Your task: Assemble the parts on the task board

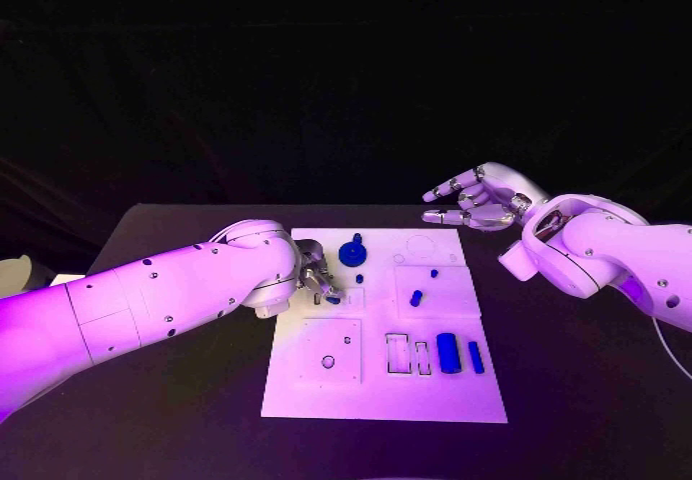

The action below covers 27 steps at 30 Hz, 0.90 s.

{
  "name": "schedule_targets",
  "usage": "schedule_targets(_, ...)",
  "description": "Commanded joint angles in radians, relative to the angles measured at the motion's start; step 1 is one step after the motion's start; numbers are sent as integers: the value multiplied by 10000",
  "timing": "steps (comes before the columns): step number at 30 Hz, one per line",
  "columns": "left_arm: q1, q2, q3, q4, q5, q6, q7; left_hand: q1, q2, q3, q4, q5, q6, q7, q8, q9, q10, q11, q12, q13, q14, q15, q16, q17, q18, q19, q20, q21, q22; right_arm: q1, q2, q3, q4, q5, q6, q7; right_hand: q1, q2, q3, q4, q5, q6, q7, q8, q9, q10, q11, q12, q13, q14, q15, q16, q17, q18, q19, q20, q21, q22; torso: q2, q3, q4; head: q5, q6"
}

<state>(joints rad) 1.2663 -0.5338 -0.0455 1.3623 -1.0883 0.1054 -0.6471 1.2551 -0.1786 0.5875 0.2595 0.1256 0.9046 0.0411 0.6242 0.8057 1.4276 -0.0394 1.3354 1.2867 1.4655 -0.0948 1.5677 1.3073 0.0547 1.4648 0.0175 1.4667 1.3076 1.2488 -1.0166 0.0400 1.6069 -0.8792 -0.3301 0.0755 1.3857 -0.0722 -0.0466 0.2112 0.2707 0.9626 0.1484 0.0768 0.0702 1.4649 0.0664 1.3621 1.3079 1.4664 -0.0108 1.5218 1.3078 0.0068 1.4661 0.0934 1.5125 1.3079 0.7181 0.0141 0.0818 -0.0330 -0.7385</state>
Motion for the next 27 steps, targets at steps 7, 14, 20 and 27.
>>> schedule_targets(7, -68, 144, -55, -210, -108, 576, -79, -571, -100, 1298, -1482, -18, 271, -201, 138, 82, 89, -67, 96, 109, 1053, -25, 31, 2635, -109, 133, -14, 36, 709, -7, 1, 0, 34, 3, 145, 34, -32, 75, -60, -23, -22, 68, -14, 25, -1, 188, -72, -56, 1584, 838, -48, -33, 1755, 181, 510, -43, -54, 1628, 0, 5, -7, 3, -16)
schedule_targets(14, -180, 255, -87, -412, -255, 611, -87, -1048, -115, 568, -1301, -39, 506, -300, 114, 87, 136, -154, 152, 172, 1053, -104, 31, 2635, -118, 158, -92, 53, 759, -7, -9, 0, 41, 9, 146, 44, -35, 80, -64, -23, -21, 69, -14, 25, -1, 184, -72, -66, 1579, 836, -48, -39, 1745, 184, 503, -43, -63, 1615, 4, 1, -5, -9, -19)
schedule_targets(20, -223, 281, -93, -490, -263, 597, -120, -1370, -32, 25, -1007, -47, 657, -346, 208, 170, 163, -188, 187, 214, 1053, -133, 31, 2635, -122, 170, -121, 58, 782, -7, 2, 0, 27, 25, 153, 64, -35, 80, -64, -23, -21, 69, -14, 25, -1, 184, -72, -66, 1579, 836, -48, -39, 1745, 184, 503, -43, -63, 1615, 0, 3, -12, -12, -31)
schedule_targets(27, -238, 276, -95, -530, -236, 597, -128, -1424, 5, -205, -908, -41, 668, -363, 233, 209, 174, -204, 203, 233, 1053, -148, 31, 2635, -127, 183, -139, 69, 807, -7, 1, 0, 25, 35, 154, 74, -39, 82, -69, -23, -20, 68, -14, 24, -1, 181, -72, -73, 1575, 834, -48, -45, 1736, 187, 497, -43, -70, 1604, 0, 3, 2, -19, -46)
